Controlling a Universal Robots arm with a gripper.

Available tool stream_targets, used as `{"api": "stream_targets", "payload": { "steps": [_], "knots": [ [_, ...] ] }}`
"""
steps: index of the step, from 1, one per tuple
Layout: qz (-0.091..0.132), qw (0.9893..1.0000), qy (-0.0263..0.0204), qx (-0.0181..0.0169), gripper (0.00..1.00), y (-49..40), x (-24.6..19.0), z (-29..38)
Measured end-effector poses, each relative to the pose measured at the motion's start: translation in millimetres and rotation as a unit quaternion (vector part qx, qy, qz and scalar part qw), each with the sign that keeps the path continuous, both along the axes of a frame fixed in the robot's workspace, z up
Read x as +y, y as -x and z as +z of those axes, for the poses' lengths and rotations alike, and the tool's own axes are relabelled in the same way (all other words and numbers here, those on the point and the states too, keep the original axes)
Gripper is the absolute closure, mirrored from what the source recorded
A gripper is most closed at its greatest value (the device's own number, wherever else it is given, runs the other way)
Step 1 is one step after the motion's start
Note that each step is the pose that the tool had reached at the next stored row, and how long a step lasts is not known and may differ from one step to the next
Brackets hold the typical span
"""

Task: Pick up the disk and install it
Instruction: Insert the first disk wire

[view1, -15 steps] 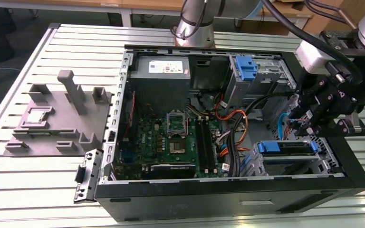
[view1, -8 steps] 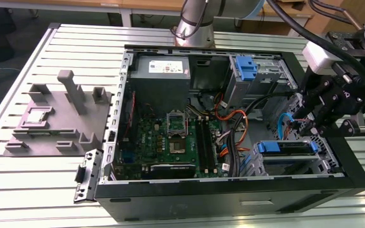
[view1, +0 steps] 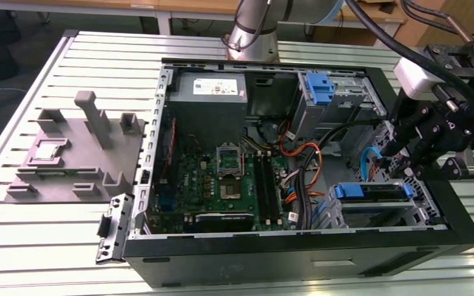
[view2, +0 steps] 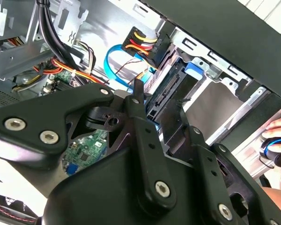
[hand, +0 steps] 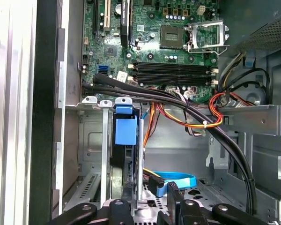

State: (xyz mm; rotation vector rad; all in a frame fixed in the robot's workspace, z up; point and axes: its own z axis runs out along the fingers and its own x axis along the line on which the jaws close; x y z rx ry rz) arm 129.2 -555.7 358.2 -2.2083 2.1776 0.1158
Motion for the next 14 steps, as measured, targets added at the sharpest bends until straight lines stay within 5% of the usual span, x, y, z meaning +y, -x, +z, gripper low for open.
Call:
{"api": "stream_targets", "payload": {
  "steps": [14],
  "knots": [
    [0.000, 1.0000, 0.0000, 0.0000, 0.58, 2.8, -2.6, -1.4]
  ]
}}
